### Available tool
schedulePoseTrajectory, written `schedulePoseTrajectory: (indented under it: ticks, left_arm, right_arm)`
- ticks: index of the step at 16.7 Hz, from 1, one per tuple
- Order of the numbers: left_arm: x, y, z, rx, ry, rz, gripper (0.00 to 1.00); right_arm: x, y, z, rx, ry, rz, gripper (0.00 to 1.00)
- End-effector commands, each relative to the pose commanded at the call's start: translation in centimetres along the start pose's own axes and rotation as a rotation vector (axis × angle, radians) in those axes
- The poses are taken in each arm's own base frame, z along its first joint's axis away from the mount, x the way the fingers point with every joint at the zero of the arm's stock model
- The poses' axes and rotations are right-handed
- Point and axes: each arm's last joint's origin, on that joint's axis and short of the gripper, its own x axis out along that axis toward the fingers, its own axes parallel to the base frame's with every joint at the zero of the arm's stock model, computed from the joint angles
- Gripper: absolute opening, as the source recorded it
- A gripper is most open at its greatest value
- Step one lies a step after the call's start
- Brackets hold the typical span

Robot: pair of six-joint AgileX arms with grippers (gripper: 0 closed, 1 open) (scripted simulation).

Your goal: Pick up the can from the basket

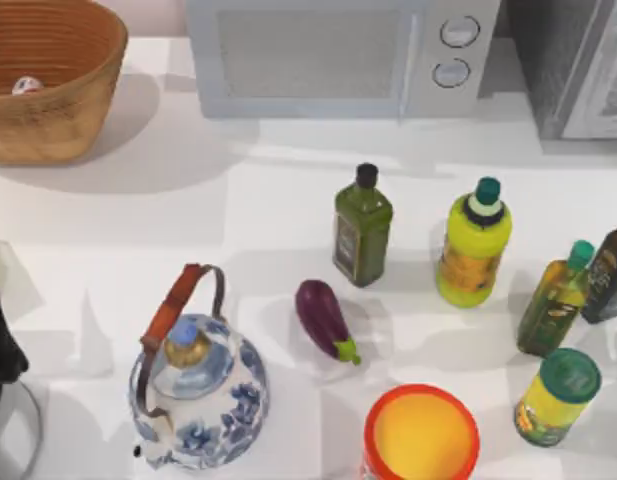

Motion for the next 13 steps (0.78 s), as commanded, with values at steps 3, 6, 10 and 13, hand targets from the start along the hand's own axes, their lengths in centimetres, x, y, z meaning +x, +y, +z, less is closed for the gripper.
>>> schedulePoseTrajectory:
  ticks: [3, 6, 10, 13]
  left_arm:
    - [0.0, 0.0, 0.2, 0.000, 0.003, 0.003, 1.00]
    - [0.1, 0.2, 2.1, -0.003, 0.042, 0.020, 1.00]
    - [1.3, 0.5, 7.2, -0.007, 0.155, 0.032, 1.00]
    - [4.0, 0.7, 11.9, -0.009, 0.275, 0.023, 1.00]
  right_arm:
    - [0.0, 0.0, 0.0, 0.000, 0.000, 0.000, 1.00]
    - [0.0, 0.0, 0.0, 0.000, 0.000, 0.000, 1.00]
    - [0.0, 0.0, 0.0, 0.000, 0.000, 0.000, 1.00]
    - [0.0, 0.0, 0.0, 0.000, 0.000, 0.000, 1.00]
